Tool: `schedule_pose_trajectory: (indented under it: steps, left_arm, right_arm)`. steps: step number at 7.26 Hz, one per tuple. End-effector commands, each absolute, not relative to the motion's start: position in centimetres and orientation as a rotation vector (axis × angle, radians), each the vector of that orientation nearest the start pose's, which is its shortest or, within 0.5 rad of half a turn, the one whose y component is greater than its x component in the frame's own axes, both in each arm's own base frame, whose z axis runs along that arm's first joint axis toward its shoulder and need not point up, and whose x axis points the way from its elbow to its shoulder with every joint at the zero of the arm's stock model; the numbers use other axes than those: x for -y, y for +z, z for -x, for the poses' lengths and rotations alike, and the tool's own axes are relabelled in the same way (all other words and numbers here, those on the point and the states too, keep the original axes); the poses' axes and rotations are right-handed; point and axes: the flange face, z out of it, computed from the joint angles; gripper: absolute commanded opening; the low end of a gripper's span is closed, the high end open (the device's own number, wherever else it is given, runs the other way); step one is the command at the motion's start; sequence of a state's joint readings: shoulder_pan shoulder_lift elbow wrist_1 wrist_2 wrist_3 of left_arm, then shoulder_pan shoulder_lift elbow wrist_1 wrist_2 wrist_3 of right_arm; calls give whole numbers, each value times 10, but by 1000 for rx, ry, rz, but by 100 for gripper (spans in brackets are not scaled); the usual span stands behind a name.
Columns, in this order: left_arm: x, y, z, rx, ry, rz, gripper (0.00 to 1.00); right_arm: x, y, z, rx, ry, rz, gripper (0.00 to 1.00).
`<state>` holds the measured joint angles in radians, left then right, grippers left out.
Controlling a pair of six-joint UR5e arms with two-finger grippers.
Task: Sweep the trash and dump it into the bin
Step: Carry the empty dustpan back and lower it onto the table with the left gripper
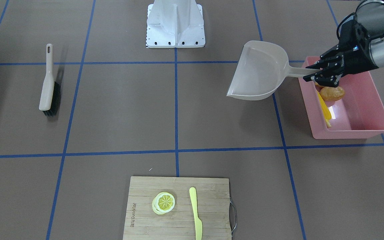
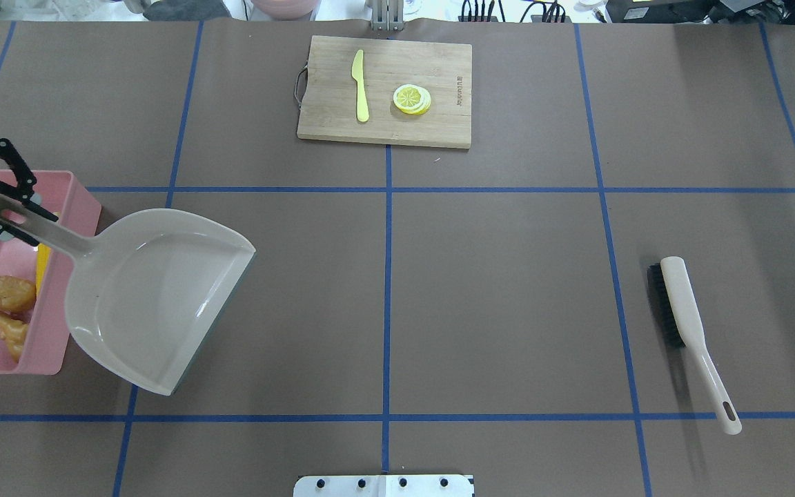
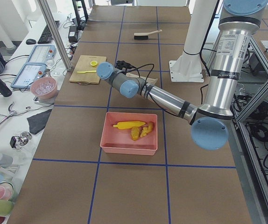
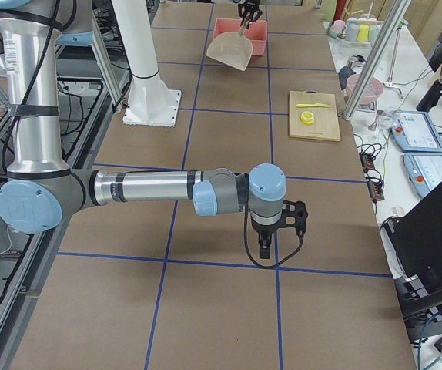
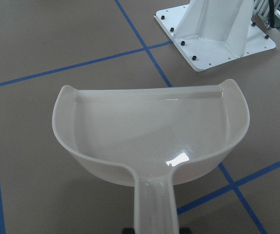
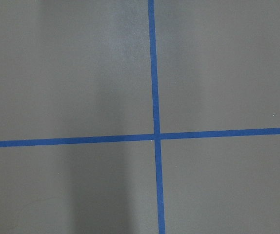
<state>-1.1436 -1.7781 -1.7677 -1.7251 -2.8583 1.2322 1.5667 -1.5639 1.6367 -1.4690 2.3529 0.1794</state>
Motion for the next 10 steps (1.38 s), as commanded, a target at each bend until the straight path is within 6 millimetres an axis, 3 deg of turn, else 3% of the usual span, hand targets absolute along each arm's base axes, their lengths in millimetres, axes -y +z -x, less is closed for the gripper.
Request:
schedule_pose_trajectory:
  steps: [1,2,3,5,6,8,10]
  left_arm:
    - [546,377,-234,-1196,1645,-982,0]
    - [544,373,-243,-1215,1607,-939,0]
    - [539,367,-265,-1172,1630,-927,0]
    - [517,336,-308,-1017,1589,-1048,0]
    - [506,337,-321,-997,1588,-1093,0]
    - [499,344,-327,-987,1587,-1116,0]
    - [480,340,-352,-1016,1509,-1129,0]
  right_arm:
    - [505,613,-61,789,99,-91,100]
    - [505,613,-60,788,97,-92,100]
    - [505,615,-59,786,95,-89,100]
    - [505,616,-56,784,87,-89,100]
    - [505,616,-56,782,87,-90,100]
    - [504,618,-56,782,87,-87,100]
    - [501,620,-56,783,80,-86,100]
